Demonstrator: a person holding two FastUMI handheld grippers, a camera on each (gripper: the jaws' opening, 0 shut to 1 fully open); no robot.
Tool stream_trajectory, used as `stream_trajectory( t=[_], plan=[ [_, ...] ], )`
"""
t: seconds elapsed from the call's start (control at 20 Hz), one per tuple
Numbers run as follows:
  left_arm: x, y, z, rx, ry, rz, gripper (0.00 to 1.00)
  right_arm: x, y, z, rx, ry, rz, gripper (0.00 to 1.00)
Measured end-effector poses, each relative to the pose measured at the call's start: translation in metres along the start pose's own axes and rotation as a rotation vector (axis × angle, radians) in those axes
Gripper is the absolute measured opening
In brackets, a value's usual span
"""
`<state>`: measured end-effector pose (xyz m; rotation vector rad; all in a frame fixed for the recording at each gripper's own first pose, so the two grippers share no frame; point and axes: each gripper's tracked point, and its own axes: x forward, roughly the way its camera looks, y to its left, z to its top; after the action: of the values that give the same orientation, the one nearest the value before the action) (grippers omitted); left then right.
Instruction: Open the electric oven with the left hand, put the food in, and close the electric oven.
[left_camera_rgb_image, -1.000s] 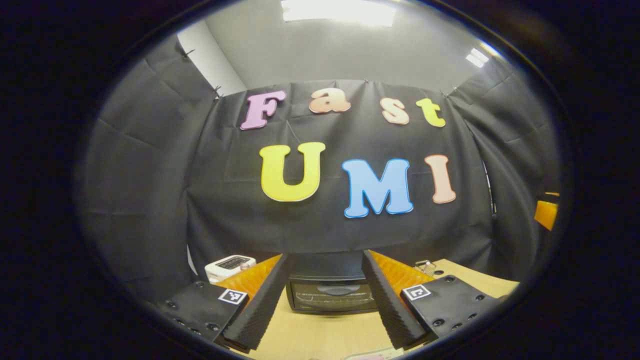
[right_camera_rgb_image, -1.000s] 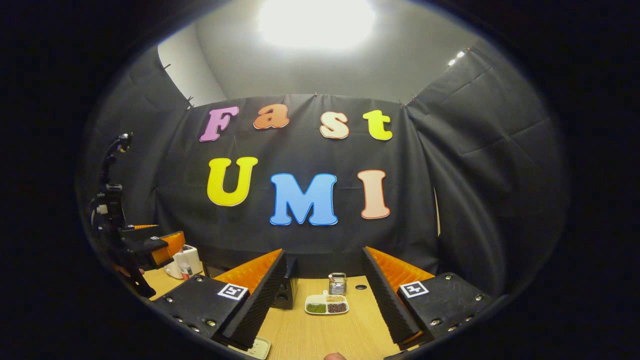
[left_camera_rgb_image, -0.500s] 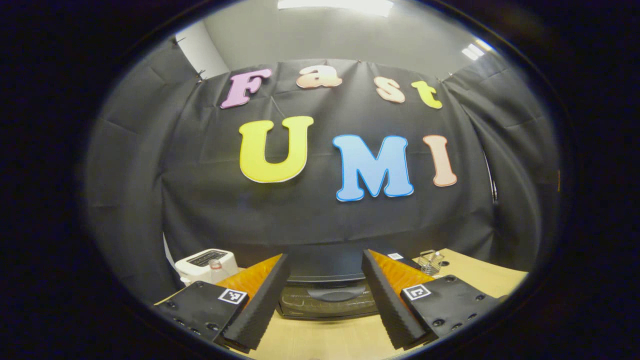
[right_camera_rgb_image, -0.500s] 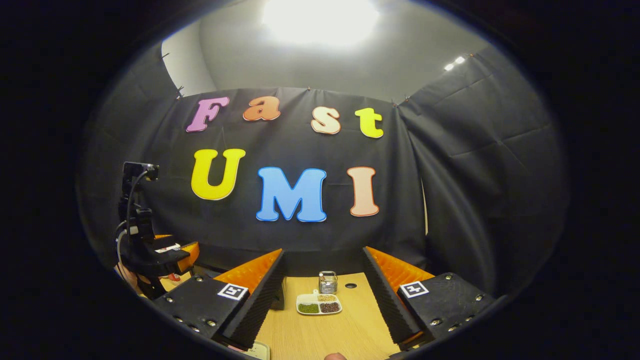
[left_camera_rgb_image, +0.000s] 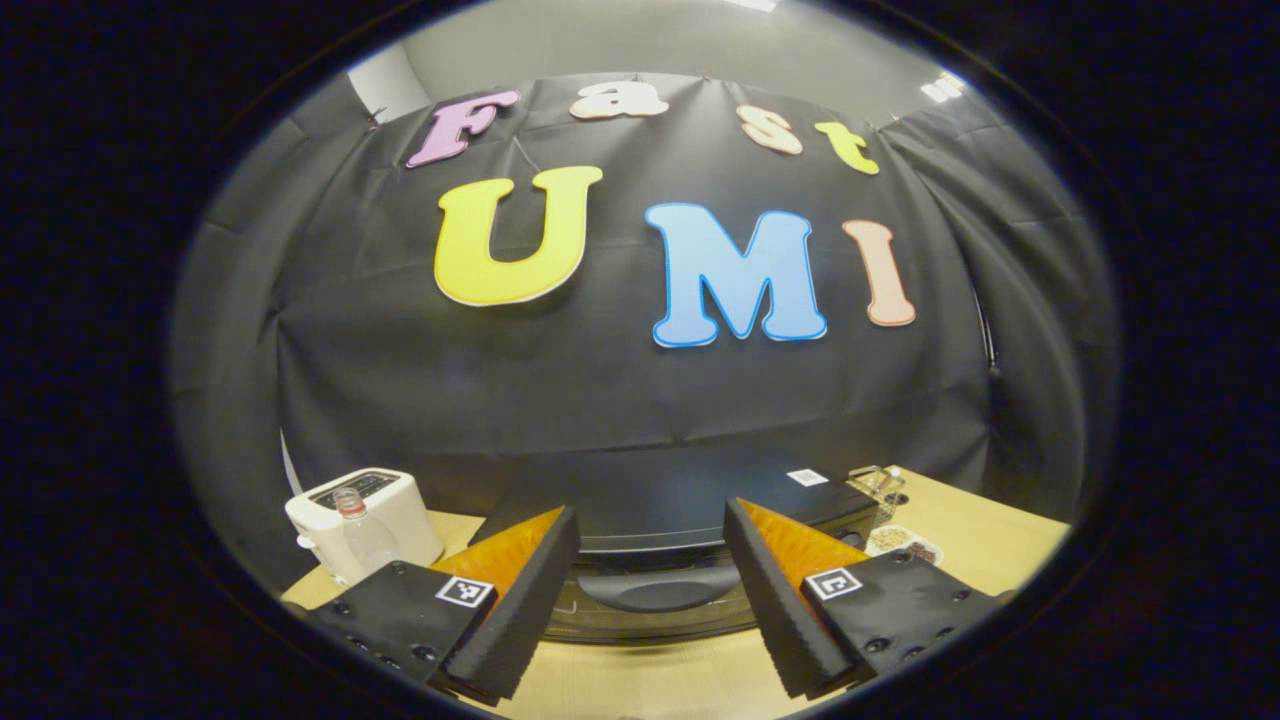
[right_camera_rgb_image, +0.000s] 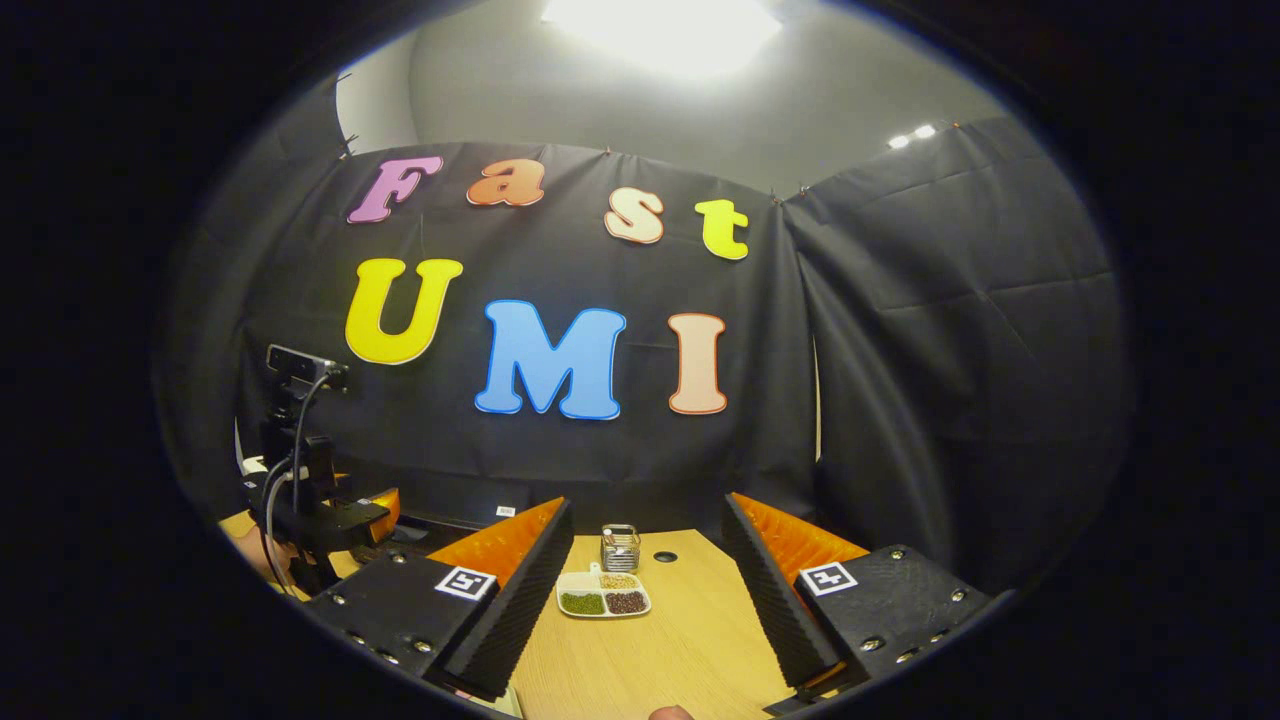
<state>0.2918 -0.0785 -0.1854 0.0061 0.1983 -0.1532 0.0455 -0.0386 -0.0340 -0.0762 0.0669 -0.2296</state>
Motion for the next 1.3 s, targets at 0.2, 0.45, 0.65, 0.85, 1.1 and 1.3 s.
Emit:
stream_trajectory(
  t=[0.2, 0.45, 0.65, 0.85, 1.1, 1.3],
  plan=[
    [0.025, 0.003, -0.024, 0.009, 0.032, 0.011, 1.00, 0.002, -0.002, -0.003, -0.036, 0.011, -0.028, 0.95],
    [0.039, -0.002, -0.036, 0.034, 0.032, 0.008, 1.00, 0.000, -0.012, -0.002, -0.077, 0.011, -0.061, 0.95],
    [0.032, -0.007, -0.045, 0.002, 0.042, 0.014, 0.92, 0.002, -0.013, -0.001, -0.079, 0.016, -0.057, 0.95],
    [0.027, -0.007, -0.048, -0.015, 0.047, 0.030, 0.98, 0.001, -0.009, 0.001, -0.102, 0.004, -0.028, 0.95],
    [0.004, -0.009, -0.056, -0.024, 0.063, 0.033, 1.00, 0.003, -0.002, -0.002, -0.064, 0.017, 0.029, 0.95],
    [-0.018, -0.012, -0.065, -0.017, 0.074, 0.029, 1.00, 0.000, 0.000, -0.004, -0.044, 0.016, 0.067, 0.95]
  ],
)
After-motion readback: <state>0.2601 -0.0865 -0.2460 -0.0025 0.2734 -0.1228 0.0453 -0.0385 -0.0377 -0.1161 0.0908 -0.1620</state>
